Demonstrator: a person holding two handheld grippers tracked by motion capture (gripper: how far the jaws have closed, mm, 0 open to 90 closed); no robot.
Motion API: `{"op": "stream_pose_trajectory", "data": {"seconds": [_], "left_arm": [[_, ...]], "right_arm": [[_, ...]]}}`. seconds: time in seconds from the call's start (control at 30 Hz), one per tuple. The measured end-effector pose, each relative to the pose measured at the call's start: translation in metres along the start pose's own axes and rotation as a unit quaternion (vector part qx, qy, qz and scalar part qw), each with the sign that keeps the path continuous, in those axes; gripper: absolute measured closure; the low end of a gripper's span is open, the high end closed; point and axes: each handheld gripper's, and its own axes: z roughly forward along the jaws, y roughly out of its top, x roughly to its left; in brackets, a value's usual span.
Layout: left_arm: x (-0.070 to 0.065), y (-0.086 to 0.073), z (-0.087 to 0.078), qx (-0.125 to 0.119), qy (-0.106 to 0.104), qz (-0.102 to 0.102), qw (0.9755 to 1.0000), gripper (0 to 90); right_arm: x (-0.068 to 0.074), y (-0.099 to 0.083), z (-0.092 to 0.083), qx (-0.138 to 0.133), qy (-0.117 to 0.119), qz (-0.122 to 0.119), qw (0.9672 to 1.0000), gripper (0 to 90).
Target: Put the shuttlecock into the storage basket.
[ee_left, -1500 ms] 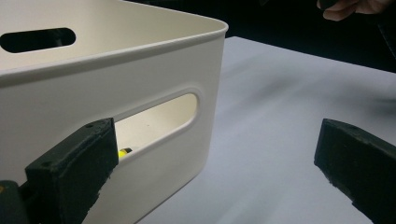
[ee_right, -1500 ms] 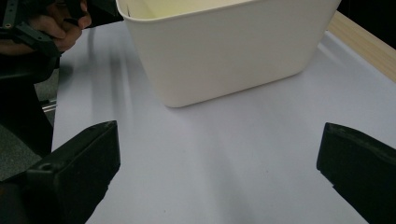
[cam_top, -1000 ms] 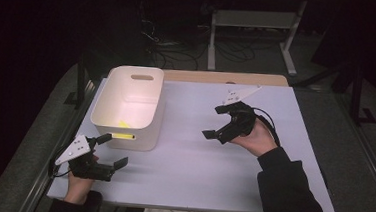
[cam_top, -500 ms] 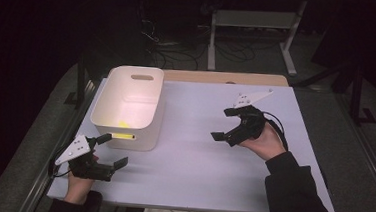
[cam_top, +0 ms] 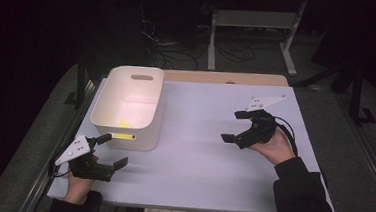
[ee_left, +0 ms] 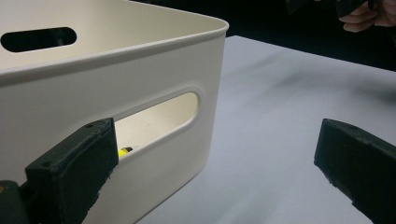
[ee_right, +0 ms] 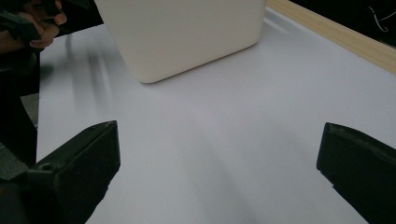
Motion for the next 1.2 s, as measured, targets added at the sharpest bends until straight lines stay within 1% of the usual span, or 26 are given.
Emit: {"op": "stream_pose_trajectory", "data": {"seconds": [0.13,0.43,0.57,0.6,0.87,1.1,1.2], "left_arm": [[0.000,0.000,0.000,0.000,0.000,0.000,1.0000,0.0],[0.000,0.000,0.000,0.000,0.000,0.001,1.0000,0.0],[0.000,0.000,0.000,0.000,0.000,0.001,1.0000,0.0],[0.000,0.000,-0.001,0.000,0.000,0.001,1.0000,0.0],[0.000,0.000,-0.001,0.000,0.000,0.001,1.0000,0.0],[0.000,0.000,-0.001,0.000,0.000,0.001,1.0000,0.0],[0.000,0.000,-0.001,0.001,0.000,0.001,1.0000,0.0]], "right_arm": [[-0.003,-0.007,-0.004,-0.002,-0.004,0.008,1.0000,0.0],[-0.004,-0.017,-0.010,-0.003,-0.015,0.014,0.9998,0.0],[-0.004,-0.020,-0.011,-0.006,-0.016,0.016,0.9997,0.0],[-0.004,-0.024,-0.012,-0.004,-0.020,0.018,0.9996,0.0],[-0.006,-0.034,-0.016,-0.004,-0.026,0.027,0.9993,0.0],[-0.007,-0.051,-0.023,-0.005,-0.036,0.043,0.9984,0.0],[-0.006,-0.056,-0.025,-0.005,-0.040,0.044,0.9982,0.0]]}}
